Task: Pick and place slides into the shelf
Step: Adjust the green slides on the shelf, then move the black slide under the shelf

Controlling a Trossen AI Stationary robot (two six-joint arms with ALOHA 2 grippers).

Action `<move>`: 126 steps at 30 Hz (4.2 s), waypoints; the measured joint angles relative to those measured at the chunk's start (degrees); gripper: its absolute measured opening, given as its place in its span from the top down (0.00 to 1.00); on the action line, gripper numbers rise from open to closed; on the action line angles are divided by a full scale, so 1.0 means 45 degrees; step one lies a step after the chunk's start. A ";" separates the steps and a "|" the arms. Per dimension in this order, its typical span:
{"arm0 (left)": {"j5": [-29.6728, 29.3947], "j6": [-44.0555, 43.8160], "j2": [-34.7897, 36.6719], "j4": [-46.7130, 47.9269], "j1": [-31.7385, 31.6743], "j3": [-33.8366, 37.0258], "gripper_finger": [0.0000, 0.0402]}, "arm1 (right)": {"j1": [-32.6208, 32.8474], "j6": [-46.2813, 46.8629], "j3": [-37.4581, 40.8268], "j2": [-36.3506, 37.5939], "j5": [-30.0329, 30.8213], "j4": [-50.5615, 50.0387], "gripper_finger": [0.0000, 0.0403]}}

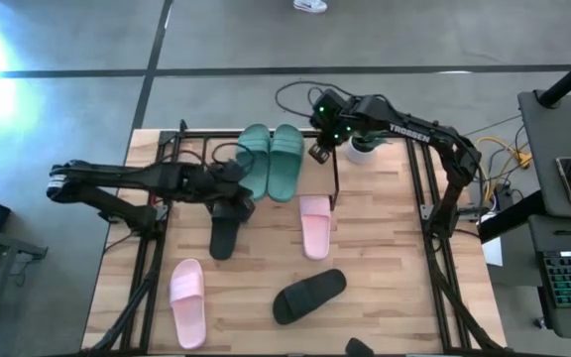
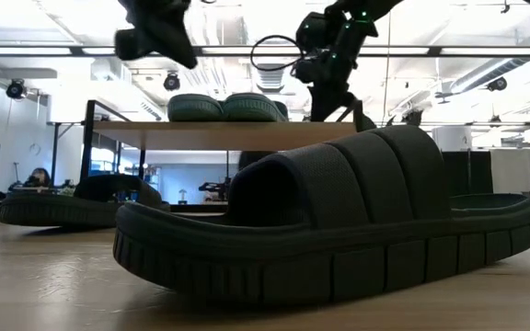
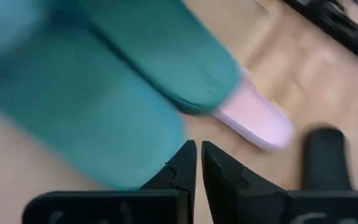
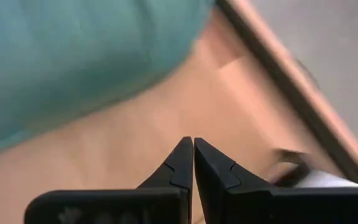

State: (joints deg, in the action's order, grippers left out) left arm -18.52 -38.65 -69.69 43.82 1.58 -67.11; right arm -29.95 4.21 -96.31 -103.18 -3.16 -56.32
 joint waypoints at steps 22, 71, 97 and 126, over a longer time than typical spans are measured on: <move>-0.2314 -0.0674 0.0660 0.1185 -0.0024 0.0193 0.97 | 0.0631 -0.0809 0.0015 -0.0407 0.0507 0.2137 0.98; 0.5686 0.2316 0.6378 -0.1096 0.1685 0.4133 0.97 | 1.2936 1.7749 0.8964 0.1818 0.0453 1.1433 0.55; 0.5712 0.1662 0.4929 -0.1130 0.1685 0.4085 0.97 | 1.2905 1.6285 0.8605 -0.0833 0.0636 1.5030 0.56; 0.4382 0.2326 0.8138 0.2881 0.1676 0.4171 0.97 | 1.3430 2.5151 0.1388 -0.3745 1.2621 0.7788 0.97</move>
State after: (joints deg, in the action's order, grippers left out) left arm 1.20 -28.18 -33.07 56.79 9.13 -48.34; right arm 30.48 117.39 -90.07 -120.04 53.64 -21.28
